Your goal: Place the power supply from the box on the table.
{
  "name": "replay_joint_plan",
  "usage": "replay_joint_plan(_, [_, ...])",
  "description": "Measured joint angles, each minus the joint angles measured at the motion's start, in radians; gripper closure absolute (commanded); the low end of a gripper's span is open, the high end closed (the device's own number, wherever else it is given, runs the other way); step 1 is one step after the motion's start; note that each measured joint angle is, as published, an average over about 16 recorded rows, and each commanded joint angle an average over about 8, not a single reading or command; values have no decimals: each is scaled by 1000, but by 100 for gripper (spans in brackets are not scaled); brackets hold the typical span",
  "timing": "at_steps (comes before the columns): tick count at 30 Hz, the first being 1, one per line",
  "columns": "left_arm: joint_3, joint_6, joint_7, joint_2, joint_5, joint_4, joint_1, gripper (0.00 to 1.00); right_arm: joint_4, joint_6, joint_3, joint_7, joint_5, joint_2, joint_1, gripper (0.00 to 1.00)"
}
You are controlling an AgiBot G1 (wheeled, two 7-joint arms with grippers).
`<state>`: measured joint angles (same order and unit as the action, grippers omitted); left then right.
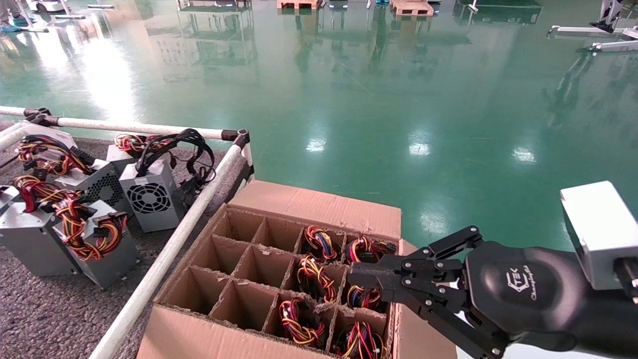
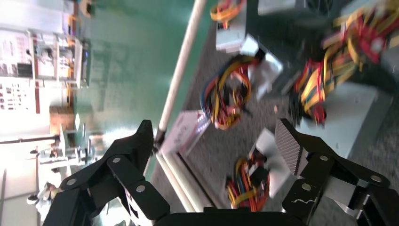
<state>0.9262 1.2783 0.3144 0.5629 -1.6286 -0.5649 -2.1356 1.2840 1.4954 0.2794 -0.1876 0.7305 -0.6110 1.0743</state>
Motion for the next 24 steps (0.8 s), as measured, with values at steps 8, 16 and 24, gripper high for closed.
replay_joint_plan(8, [-27, 31, -31, -4, 146, -31, 24, 0, 0, 0, 0, 0, 0, 0, 0, 100])
replay_joint_plan(16, [-78, 84, -84, -9, 327, -57, 79, 0, 0, 0, 0, 0, 0, 0, 0, 100])
replay_joint_plan(24, [-152, 152, -154, -2, 533, -63, 174, 0, 0, 0, 0, 0, 0, 0, 0, 66])
